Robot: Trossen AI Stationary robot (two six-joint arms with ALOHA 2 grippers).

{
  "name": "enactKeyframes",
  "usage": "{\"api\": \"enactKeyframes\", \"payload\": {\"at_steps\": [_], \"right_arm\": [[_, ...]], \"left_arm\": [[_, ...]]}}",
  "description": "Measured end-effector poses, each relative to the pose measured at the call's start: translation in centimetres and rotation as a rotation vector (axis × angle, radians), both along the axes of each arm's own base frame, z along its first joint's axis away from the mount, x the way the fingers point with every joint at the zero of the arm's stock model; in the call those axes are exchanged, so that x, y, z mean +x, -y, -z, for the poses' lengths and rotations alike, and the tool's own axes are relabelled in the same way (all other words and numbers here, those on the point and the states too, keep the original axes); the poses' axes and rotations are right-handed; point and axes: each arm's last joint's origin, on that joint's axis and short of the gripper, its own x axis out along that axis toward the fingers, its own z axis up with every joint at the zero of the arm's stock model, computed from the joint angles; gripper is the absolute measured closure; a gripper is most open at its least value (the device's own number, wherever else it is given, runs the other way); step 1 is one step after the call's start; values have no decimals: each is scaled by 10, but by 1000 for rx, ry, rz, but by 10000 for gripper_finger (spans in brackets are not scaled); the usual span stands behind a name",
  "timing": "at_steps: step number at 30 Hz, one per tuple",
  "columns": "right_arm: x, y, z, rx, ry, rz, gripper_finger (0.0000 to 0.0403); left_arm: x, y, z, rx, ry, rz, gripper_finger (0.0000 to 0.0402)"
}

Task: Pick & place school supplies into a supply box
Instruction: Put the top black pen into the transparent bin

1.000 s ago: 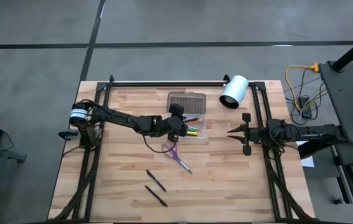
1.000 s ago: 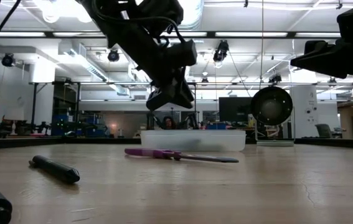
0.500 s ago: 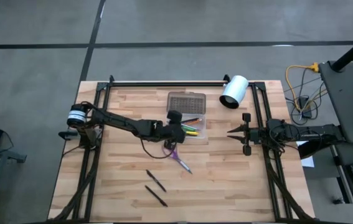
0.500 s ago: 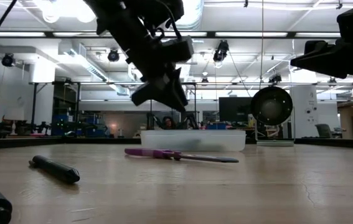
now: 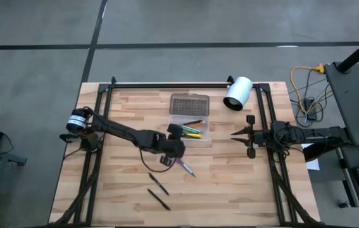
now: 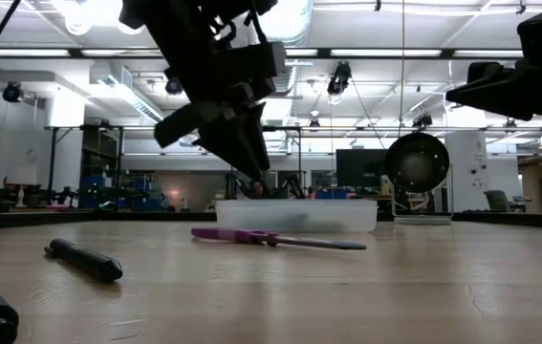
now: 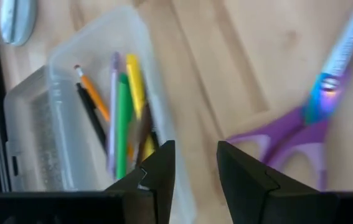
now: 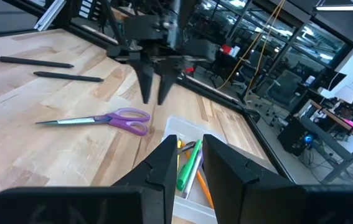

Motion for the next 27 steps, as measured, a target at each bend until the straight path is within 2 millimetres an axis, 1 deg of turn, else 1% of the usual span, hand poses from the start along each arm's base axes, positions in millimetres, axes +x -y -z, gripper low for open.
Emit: {"api": "enactKeyframes", "payload": {"at_steps": [6,11,15,22,27], "right_arm": [[0,0,0,0,0,0,335],[0,0,0,0,0,0,335],[0,0,0,0,0,0,335],[0,0,0,0,0,1,335],[0,0,0,0,0,1,335]], "left_arm": [[-5,22,1,3,-16,63,298],[-10,37,2,-10,-29,99,298],[-15,44,4,-56,-78,137,298],[-21,53,6,-107,-103,109,298],[-27,61,10,-209,-151,97,298]]}}
